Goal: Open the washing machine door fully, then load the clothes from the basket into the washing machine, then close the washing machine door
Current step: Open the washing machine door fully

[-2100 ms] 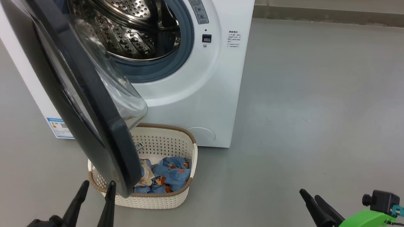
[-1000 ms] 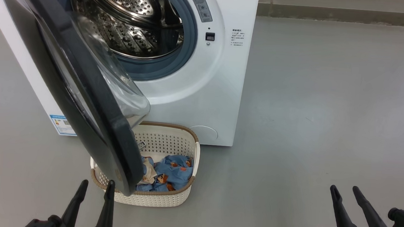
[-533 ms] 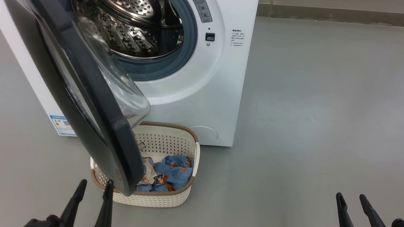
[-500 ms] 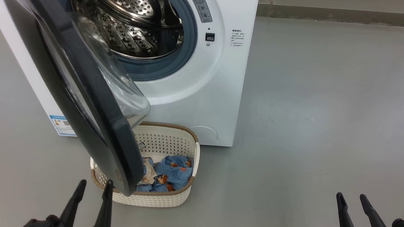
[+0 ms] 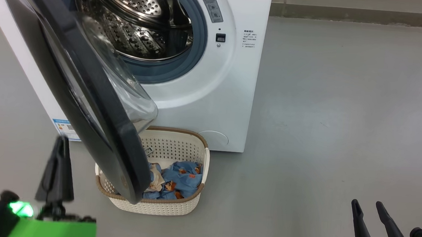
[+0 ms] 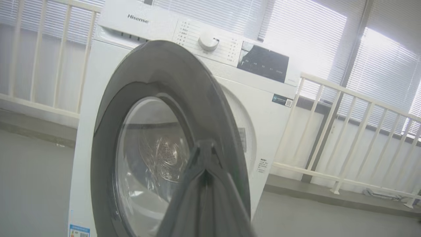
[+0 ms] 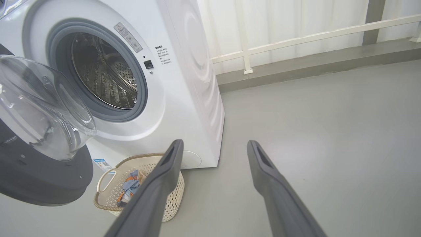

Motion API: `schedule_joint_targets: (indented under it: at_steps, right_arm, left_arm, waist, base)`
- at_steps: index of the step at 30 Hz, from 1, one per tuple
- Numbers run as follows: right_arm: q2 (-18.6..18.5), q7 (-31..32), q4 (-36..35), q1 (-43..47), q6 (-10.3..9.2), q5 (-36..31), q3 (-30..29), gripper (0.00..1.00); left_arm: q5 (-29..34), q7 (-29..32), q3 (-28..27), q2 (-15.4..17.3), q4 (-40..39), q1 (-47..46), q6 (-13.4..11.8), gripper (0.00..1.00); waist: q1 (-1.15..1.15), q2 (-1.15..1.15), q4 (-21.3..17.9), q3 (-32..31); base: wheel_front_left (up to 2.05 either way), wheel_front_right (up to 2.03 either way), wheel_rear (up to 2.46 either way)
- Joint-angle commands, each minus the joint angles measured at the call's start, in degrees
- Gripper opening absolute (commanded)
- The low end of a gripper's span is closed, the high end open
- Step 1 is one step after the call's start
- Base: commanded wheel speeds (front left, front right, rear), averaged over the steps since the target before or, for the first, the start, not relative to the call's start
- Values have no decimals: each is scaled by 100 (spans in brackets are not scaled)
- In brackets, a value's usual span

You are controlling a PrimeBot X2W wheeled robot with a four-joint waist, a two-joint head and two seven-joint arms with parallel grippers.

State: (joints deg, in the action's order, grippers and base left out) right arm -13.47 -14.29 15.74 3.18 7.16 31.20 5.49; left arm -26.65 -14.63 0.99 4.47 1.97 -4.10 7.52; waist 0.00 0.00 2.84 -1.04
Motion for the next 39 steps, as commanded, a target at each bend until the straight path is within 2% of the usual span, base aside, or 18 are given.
schedule_joint_targets:
  at_steps: [1,6,10,16,21,25,39]
  right_arm:
    - [-117,-71,-140,-28,33,-87,92,100]
    - [-120,-71,-149,-50,33,-89,87,100]
    - [-111,-71,-169,-97,33,-96,106,100]
    - [-106,-71,-184,-220,33,-87,146,100]
    - [-77,-71,-184,-344,33,-95,149,100]
    - [-38,-71,-163,-398,33,-116,147,100]
    - [13,-71,-186,-382,33,-169,95,100]
  left_arm:
    - [-22,-37,-173,31,-273,-295,-3,0]
    - [16,-37,256,-47,-983,-585,-3,0]
    - [-156,-37,779,-101,-1150,-744,-3,0]
    - [-409,-37,1405,-146,-686,-1002,-3,0]
    - [-354,-37,1800,-156,8,-1198,-3,0]
    - [-463,-37,1825,-157,461,-1264,-3,0]
    - [-535,-37,1212,-158,1460,-1354,-6,0]
  waist:
    - [0,0,0,3]
    - [0,0,-22,35]
    - [0,0,-74,96]
    - [0,0,-223,265]
    - [0,0,-339,413]
    - [0,0,-391,451]
    - [0,0,-387,439]
  base:
    - [0,0,0]
    - [0,0,0]
    - [0,0,0]
    - [0,0,0]
    - [0,0,0]
    - [0,0,0]
    - [0,0,0]
